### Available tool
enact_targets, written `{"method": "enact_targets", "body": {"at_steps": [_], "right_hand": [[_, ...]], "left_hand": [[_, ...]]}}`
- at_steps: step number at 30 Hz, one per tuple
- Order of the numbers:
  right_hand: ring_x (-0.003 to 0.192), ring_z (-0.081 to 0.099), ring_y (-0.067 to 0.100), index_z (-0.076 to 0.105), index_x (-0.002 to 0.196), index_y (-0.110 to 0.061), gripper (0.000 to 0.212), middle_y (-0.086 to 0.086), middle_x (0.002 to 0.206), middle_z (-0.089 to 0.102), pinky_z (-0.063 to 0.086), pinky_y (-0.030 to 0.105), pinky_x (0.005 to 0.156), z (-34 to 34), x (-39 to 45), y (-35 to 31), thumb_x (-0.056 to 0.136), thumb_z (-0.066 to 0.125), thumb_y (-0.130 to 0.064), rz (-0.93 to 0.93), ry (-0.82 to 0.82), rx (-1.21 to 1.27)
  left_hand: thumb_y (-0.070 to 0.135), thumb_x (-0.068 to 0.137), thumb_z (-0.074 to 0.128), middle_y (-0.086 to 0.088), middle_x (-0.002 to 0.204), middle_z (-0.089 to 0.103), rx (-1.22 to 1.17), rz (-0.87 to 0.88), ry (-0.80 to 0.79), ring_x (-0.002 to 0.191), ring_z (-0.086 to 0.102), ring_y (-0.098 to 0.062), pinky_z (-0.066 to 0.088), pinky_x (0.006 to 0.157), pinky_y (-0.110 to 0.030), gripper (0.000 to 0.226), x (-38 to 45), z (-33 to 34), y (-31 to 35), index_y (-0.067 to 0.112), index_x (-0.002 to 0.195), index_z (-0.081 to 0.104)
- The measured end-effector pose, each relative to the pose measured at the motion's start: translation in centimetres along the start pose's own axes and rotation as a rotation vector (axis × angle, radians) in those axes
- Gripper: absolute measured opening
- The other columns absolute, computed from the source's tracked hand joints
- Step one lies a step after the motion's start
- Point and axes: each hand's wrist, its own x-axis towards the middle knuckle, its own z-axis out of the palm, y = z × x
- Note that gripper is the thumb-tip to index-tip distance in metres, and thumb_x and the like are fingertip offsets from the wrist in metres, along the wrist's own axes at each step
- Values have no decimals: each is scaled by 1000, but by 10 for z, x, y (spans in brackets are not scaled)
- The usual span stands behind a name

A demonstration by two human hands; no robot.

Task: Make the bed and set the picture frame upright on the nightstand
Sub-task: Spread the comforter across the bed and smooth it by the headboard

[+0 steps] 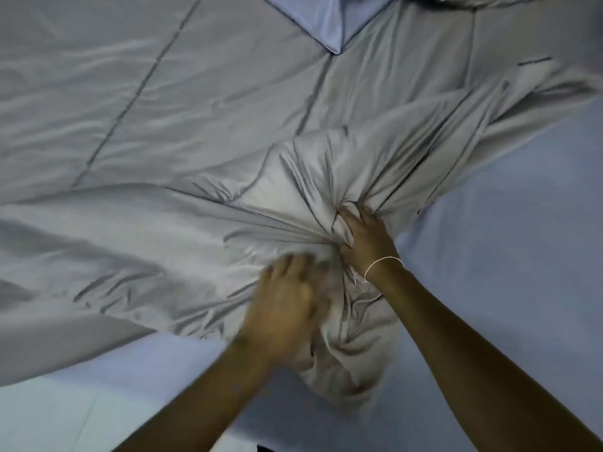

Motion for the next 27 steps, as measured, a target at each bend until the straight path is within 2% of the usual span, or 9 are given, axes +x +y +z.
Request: {"method": "enact_targets", "body": {"at_steps": [3, 5, 7, 9, 11, 16, 20, 24, 27], "right_hand": [[122, 42, 41, 44, 141, -22, 66, 16, 138, 44, 37, 44, 105, 8, -49, 14, 80, 61, -4, 6, 19, -9], [119, 44, 41, 49, 136, -22, 61, 16, 134, 47, 37, 42, 104, 10, -83, 28, 80, 61, -4, 3, 17, -59], [117, 46, 41, 52, 134, -22, 57, 15, 132, 49, 37, 41, 102, 11, -120, 48, 80, 61, -4, 12, 11, -107], [115, 48, 40, 52, 133, -24, 57, 14, 130, 51, 40, 42, 100, 10, -158, 72, 80, 62, -6, 47, -3, -149], [114, 48, 39, 53, 131, -28, 53, 12, 128, 52, 43, 43, 96, 6, -195, 96, 82, 62, -8, 102, -18, -204], [110, 53, 39, 61, 119, -25, 42, 9, 120, 57, 49, 44, 89, -10, -288, 163, 78, 61, -13, 220, -102, -265], [109, 55, 41, 64, 115, -25, 44, 11, 123, 59, 50, 49, 86, -20, -359, 225, 75, 66, -8, 283, -103, -284], [97, 59, 44, 67, 109, -20, 41, 15, 113, 64, 54, 52, 74, -28, -411, 270, 74, 66, 2, 213, 132, -248], [108, 56, 43, 65, 115, -20, 36, 13, 122, 60, 50, 53, 79, -29, -437, 298, 84, 61, -3, 314, 74, -322]], "left_hand": [[66, 78, 45, -20, 154, 24, 249, -196, -107, 140, 23, -43, 23, 106, -61, 85, 9, -9, -22, 20, 148, 28], [80, 74, 39, -15, 159, -7, 289, -260, -292, 145, -7, -38, 0, 109, -65, 104, -2, 0, -26, 24, 151, -2], [85, 72, 26, -12, 159, -13, 285, -208, -365, 145, -9, -35, -5, 109, -65, 103, -27, 15, -10, 27, 151, -6], [85, 72, 13, -15, 159, 5, 275, -145, -393, 145, 10, -37, 4, 110, -66, 98, -63, 33, 22, 27, 152, 12], [79, 78, 18, -20, 150, 33, 209, -98, -403, 134, 36, -42, 20, 106, -66, 90, -101, 55, 57, 21, 144, 38], [48, 86, 36, -22, 126, 59, 145, 110, -384, 101, 61, -40, 40, 93, -51, 55, -162, 97, 149, 19, 126, 60], [34, 79, 48, -16, 110, 69, 168, 284, -360, 83, 67, -35, 49, 83, -46, 42, -192, 130, 212, 22, 114, 68], [24, 80, 54, -18, 118, 65, 145, 315, -405, 93, 66, -39, 53, 76, -44, 42, -210, 154, 254, 19, 121, 63], [22, 75, 60, -18, 119, 65, 133, 343, -409, 97, 65, -41, 53, 74, -43, 41, -209, 157, 281, 20, 116, 65]]}}
